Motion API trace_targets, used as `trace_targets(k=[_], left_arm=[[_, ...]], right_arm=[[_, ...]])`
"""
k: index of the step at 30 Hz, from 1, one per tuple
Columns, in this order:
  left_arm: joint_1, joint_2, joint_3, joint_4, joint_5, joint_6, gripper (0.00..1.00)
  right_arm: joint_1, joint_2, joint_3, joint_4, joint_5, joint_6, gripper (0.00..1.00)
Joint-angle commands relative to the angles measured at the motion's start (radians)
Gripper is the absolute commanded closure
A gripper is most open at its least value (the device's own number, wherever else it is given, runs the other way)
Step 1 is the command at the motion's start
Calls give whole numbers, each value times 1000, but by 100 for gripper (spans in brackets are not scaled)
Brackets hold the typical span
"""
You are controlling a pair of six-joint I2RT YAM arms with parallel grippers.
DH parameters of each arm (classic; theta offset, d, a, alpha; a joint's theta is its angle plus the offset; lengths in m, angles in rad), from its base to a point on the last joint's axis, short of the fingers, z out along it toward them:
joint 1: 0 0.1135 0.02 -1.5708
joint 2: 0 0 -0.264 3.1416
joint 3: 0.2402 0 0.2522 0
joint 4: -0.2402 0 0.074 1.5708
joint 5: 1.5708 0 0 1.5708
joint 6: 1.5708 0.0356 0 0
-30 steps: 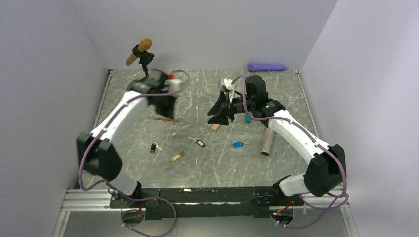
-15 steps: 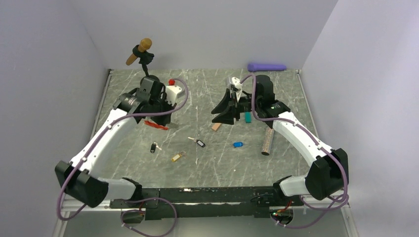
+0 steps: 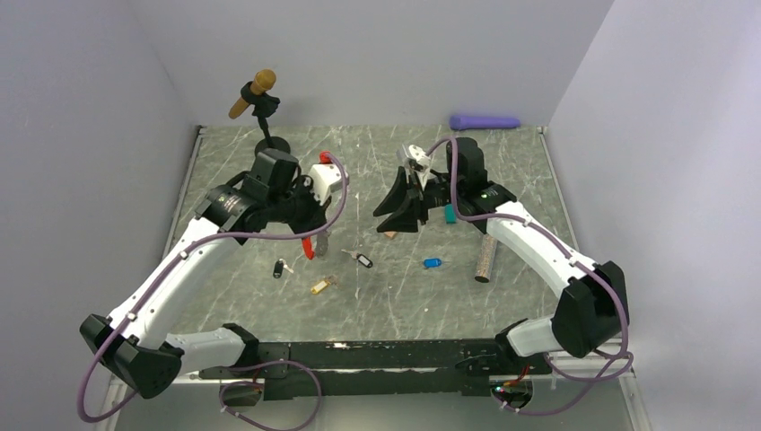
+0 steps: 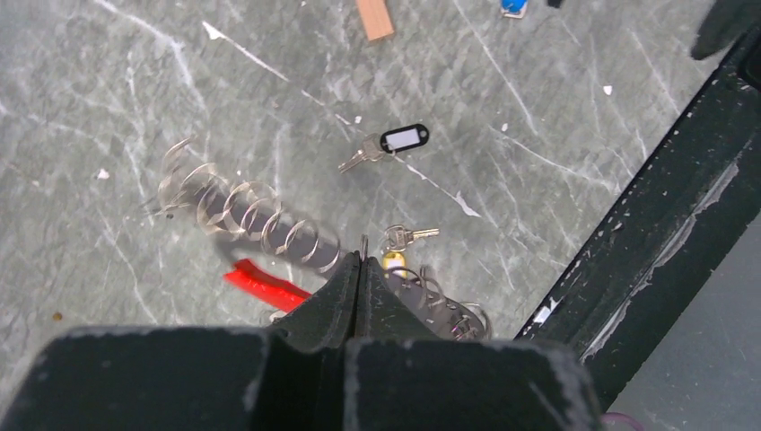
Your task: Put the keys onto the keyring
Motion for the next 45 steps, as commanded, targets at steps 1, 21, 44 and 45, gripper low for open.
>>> trace_targets(k=[1, 21, 44, 45], left_arm=[[-41, -20, 3, 66, 52, 10, 100], [-149, -34, -54, 167, 56, -43, 100], [-163, -48, -105, 250, 109, -76, 100], [-164, -49, -105, 248, 108, -76, 100]], right_arm=[[6, 9, 65, 58, -52, 18, 52], [88, 53, 65, 99, -62, 35, 55], [127, 106, 48, 80, 47, -20, 65], [127, 107, 50, 76, 50, -24, 65]])
